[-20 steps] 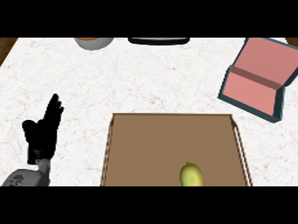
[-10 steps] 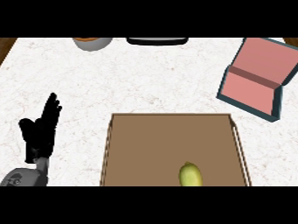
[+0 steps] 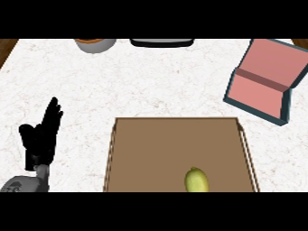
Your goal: Pick the lemon from the tray and place it in the cardboard box
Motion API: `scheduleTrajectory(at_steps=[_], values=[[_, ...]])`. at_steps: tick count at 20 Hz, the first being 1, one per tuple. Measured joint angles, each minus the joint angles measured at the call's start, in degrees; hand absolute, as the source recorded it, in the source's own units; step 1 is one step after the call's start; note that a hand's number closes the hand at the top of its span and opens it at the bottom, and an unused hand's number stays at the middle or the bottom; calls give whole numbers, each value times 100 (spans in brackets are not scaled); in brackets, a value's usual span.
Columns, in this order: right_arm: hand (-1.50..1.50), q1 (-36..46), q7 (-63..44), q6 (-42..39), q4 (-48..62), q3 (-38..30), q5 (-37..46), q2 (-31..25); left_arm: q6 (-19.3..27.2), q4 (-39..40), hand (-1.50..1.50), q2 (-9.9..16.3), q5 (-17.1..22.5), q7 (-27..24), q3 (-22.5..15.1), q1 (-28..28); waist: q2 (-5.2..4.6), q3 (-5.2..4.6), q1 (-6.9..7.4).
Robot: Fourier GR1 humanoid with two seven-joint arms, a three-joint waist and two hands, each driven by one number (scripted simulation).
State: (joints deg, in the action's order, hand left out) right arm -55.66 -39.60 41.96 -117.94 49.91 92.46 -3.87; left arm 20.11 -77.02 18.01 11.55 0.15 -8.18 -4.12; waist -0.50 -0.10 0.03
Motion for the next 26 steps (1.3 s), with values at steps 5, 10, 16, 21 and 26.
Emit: scheduleTrajectory(at_steps=[5,10,16,21,26], values=[[-150,831,-988,-532,102,96,245,-179,-28,171,0,-68,-47,-54,61,-98,14,2,-17],[-150,1655,-1643,-935,382,-18,120,-146,-133,192,0,-47,-39,30,151,-162,29,6,-5],[-150,2376,-2030,-1282,612,-37,12,-133,-163,336,0,-163,-120,-71,195,-194,36,7,-6],[-150,2931,-2123,-1379,1018,-267,-172,209,-143,224,0,-253,-245,-23,171,-86,46,10,-1],[-150,3447,-2204,-1379,1480,-425,-409,307,-190,216,0,-311,-326,-31,239,-47,48,10,-2]])
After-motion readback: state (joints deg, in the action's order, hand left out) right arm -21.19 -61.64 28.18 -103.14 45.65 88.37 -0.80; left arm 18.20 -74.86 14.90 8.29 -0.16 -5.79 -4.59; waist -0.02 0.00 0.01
